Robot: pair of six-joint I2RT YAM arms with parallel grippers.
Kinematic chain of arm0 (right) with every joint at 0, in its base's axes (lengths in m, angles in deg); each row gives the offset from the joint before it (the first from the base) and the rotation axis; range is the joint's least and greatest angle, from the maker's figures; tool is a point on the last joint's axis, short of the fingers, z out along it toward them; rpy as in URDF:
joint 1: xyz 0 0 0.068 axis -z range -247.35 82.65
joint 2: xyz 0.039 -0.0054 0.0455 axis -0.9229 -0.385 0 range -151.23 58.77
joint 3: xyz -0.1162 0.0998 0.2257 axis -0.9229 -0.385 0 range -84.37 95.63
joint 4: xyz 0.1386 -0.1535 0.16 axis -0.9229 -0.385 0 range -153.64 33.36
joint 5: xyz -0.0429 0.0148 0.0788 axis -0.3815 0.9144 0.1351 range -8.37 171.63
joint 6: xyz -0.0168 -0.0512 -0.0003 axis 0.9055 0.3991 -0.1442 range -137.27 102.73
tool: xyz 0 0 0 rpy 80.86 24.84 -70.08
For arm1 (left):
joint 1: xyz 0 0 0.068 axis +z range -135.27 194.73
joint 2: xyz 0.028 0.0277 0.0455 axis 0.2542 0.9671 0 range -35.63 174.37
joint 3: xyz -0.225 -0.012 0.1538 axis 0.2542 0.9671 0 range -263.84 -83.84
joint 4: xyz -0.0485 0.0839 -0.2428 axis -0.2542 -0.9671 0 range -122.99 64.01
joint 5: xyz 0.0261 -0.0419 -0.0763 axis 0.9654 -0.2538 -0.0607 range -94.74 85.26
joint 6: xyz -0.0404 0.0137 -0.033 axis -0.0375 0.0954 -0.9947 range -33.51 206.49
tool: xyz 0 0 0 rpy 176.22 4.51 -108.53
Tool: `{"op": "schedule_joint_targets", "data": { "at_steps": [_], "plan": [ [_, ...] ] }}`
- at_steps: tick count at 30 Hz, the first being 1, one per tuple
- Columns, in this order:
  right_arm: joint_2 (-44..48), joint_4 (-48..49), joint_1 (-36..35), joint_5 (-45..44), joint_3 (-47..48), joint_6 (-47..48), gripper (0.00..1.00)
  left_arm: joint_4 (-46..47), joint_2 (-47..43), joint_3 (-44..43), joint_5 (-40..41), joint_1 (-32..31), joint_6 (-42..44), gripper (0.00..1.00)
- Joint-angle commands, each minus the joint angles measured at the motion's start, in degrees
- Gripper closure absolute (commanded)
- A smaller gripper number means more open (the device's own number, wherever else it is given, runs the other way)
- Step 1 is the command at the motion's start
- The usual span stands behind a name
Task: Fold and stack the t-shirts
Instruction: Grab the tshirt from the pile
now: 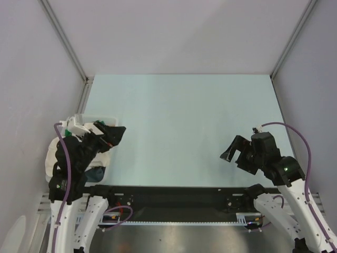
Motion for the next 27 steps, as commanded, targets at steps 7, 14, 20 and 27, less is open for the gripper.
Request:
{"op": "schedule_joint_targets", "data": {
  "at_steps": [7,14,20,27],
  "plan": [
    [-4.8,-4.1,-0.2,6.9,12.6,13.8,0.00,-22.6,18.9,-18.8,27.7,0.5,1.6,0.01],
    [-10.9,-4.4,-0.1,12.1,14.8,17.9,0.00,-31.6,30.8,-22.6,41.5,10.6,-1.4,0.01],
    [-11.9,-4.5,-0.1,11.2,15.7,19.9,0.00,-37.7,35.6,-20.6,42.2,15.8,-6.1,0.10],
    [-13.0,-2.4,-0.1,12.2,16.2,20.4,0.00,-30.1,38.1,-14.6,39.2,19.5,-3.2,0.41]
  ]
}}
